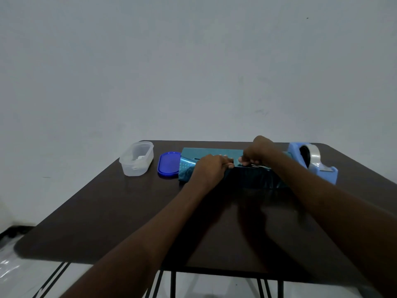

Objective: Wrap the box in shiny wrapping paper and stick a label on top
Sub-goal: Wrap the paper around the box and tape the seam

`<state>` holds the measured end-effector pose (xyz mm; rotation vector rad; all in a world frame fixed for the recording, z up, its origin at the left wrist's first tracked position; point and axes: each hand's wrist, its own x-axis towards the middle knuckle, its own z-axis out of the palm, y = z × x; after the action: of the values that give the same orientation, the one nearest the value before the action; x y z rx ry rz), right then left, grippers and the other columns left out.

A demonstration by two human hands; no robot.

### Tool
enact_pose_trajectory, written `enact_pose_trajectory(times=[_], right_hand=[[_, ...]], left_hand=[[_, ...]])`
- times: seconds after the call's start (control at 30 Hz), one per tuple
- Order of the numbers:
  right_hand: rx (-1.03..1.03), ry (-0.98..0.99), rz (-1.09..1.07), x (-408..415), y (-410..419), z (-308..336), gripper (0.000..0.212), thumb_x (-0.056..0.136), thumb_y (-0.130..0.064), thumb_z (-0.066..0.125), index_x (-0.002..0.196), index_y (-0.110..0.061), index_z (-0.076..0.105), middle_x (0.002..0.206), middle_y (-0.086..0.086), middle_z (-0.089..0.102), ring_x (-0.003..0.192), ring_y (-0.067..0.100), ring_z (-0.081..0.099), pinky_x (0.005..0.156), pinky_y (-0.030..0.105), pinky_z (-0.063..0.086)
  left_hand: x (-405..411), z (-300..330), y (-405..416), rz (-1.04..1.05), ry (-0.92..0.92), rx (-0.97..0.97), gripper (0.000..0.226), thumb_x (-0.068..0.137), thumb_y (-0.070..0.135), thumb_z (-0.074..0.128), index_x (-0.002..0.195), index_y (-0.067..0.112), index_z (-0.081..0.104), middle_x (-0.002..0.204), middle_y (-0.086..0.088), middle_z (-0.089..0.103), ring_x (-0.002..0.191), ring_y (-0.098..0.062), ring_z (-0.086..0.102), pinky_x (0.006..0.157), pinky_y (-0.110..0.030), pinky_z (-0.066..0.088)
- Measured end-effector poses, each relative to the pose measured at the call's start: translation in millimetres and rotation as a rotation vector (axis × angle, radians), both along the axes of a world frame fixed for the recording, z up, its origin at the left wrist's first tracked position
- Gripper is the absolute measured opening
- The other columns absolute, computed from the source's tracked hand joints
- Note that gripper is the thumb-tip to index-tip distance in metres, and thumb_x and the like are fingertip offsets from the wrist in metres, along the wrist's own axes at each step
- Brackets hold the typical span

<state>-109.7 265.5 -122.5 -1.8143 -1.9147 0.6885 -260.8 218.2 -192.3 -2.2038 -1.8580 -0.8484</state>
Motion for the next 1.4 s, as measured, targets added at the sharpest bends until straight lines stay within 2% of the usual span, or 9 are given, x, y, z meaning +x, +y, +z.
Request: enact_pose_trajectory(times=[0.2, 0.33, 0.47, 0.57, 0.67, 1.0, 1.23, 1.33, 1.4], right_hand=[[0.132, -0.297, 0.042, -4, -2, 4, 0.024, 0.079, -0.016, 0.073, 0.061, -0.010, 0.057, 0.037, -0.004, 0.055, 0.043, 0.010, 0.053, 0.055, 0.022, 0.045], [0.246, -0.454, 0.094, 9, 2, -3, 0.042, 0.071, -0.039, 0.080, 0.067, -0.015, 0.045, 0.065, 0.000, 0.051, 0.066, 0.019, 0.052, 0.064, 0.028, 0.043], [0.490, -0.346, 0.223, 22, -6, -13, 0.014, 0.079, -0.019, 0.074, 0.092, -0.015, 0.072, 0.101, 0.006, 0.071, 0.091, 0.025, 0.065, 0.079, 0.034, 0.053], [0.478, -0.320, 0.424, 23, -20, -38, 0.039, 0.095, -0.028, 0.059, 0.133, -0.023, 0.060, 0.136, 0.008, 0.060, 0.129, 0.031, 0.050, 0.107, 0.040, 0.039], [0.458, -0.512, 0.475, 32, -29, -55, 0.050, 0.099, -0.040, 0.045, 0.148, -0.028, 0.040, 0.153, -0.003, 0.041, 0.148, 0.029, 0.022, 0.119, 0.048, 0.014], [0.470, -0.775, 0.316, 34, -31, -44, 0.043, 0.095, -0.049, 0.043, 0.128, -0.025, 0.057, 0.141, 0.000, 0.055, 0.148, 0.028, 0.020, 0.116, 0.064, 0.005], [0.539, -0.658, 0.425, 41, -44, -45, 0.049, 0.097, -0.035, 0.046, 0.145, -0.029, 0.043, 0.151, -0.004, 0.045, 0.148, 0.027, 0.022, 0.119, 0.054, 0.012], [0.570, -0.689, 0.374, 53, -47, -44, 0.044, 0.098, -0.036, 0.044, 0.141, -0.030, 0.051, 0.142, -0.004, 0.055, 0.146, 0.027, 0.027, 0.119, 0.053, 0.011], [0.649, -0.644, 0.318, 63, -52, -37, 0.037, 0.097, -0.037, 0.045, 0.125, -0.023, 0.065, 0.126, 0.001, 0.067, 0.132, 0.026, 0.048, 0.114, 0.046, 0.028]], left_hand=[[-2, -1, 2, 0.016, 0.031, -0.005, 0.032, 0.098, 0.036, 0.050, 0.120, 0.024, 0.069, 0.111, -0.008, 0.073, 0.098, -0.030, 0.067, 0.086, -0.041, 0.053], [-3, -2, 4, 0.002, 0.042, 0.005, 0.033, 0.098, 0.038, 0.048, 0.122, 0.027, 0.068, 0.114, -0.006, 0.072, 0.102, -0.028, 0.066, 0.089, -0.041, 0.052], [-3, -3, 4, -0.018, 0.012, 0.013, 0.035, 0.097, 0.040, 0.048, 0.121, 0.026, 0.069, 0.115, -0.006, 0.071, 0.105, -0.029, 0.066, 0.090, -0.043, 0.052], [-3, -2, 4, 0.004, 0.037, 0.006, 0.033, 0.098, 0.038, 0.049, 0.120, 0.025, 0.069, 0.114, -0.007, 0.071, 0.102, -0.030, 0.065, 0.088, -0.042, 0.051], [-3, -3, 5, -0.010, 0.024, -0.013, 0.035, 0.097, 0.041, 0.048, 0.121, 0.025, 0.069, 0.119, -0.004, 0.070, 0.109, -0.027, 0.064, 0.093, -0.041, 0.050], [-3, -1, 3, -0.019, -0.005, -0.046, 0.034, 0.098, 0.039, 0.051, 0.123, 0.023, 0.068, 0.126, -0.003, 0.066, 0.119, -0.023, 0.060, 0.100, -0.038, 0.047], [2, 6, 0, 0.005, 0.034, -0.088, 0.034, 0.099, 0.035, 0.050, 0.126, 0.020, 0.066, 0.128, -0.004, 0.065, 0.120, -0.025, 0.060, 0.102, -0.038, 0.045], [3, 7, -2, 0.015, 0.048, -0.110, 0.034, 0.099, 0.034, 0.051, 0.125, 0.019, 0.067, 0.127, -0.005, 0.066, 0.118, -0.026, 0.061, 0.101, -0.040, 0.046], [4, 12, -3, 0.016, 0.022, -0.117, 0.034, 0.097, 0.032, 0.054, 0.127, 0.019, 0.065, 0.127, -0.004, 0.066, 0.118, -0.024, 0.060, 0.102, -0.036, 0.046]])
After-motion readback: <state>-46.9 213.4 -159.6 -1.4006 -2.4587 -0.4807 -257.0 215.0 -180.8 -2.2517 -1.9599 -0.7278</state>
